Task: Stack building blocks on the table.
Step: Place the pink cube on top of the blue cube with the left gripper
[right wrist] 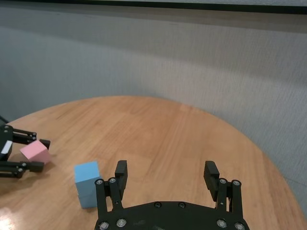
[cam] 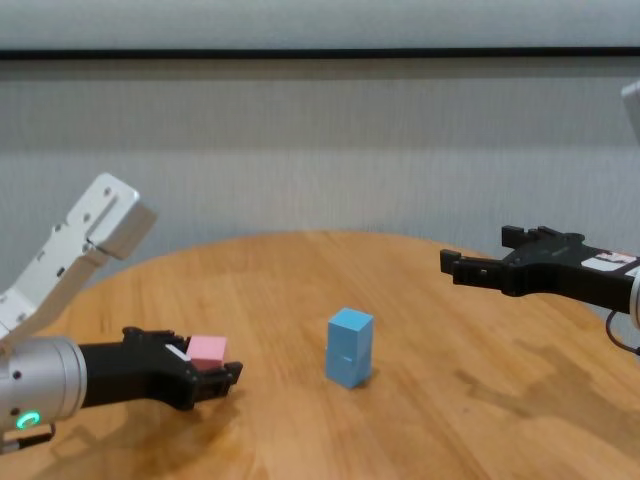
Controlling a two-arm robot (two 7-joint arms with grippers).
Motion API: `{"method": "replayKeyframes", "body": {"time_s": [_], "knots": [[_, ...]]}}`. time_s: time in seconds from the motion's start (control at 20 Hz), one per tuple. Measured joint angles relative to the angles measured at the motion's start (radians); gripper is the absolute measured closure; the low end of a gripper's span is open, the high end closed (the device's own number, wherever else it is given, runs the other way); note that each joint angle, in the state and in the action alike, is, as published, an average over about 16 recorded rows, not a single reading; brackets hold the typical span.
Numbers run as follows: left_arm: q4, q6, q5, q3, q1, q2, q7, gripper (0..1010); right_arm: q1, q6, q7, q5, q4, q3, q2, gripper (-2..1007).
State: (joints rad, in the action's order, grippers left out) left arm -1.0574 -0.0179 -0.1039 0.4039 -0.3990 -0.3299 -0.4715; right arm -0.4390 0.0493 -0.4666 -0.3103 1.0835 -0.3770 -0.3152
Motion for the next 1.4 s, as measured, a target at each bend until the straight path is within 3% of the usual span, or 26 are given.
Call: {"method": "replayKeyframes", "body": {"time_s": [0.5, 0.8, 1.1, 1.4], "knots": [[-0.145, 0.059, 0.008, 0.017, 0.014, -0.038, -0.014, 449, 0.000, 0.000, 0.000, 0.000, 0.000, 0.000, 0.000, 0], [-0.207, 0.088, 0.014, 0.043, 0.003, -0.043, -0.028, 449, 0.000, 0.000, 0.000, 0.000, 0.000, 0.000, 0.000, 0], [-0.229, 0.100, 0.021, 0.076, -0.024, -0.028, -0.035, 449, 0.000, 0.000, 0.000, 0.000, 0.000, 0.000, 0.000, 0], [-0.208, 0.096, 0.026, 0.107, -0.057, 0.001, -0.038, 449, 0.000, 0.000, 0.000, 0.000, 0.000, 0.000, 0.000, 0]]}}
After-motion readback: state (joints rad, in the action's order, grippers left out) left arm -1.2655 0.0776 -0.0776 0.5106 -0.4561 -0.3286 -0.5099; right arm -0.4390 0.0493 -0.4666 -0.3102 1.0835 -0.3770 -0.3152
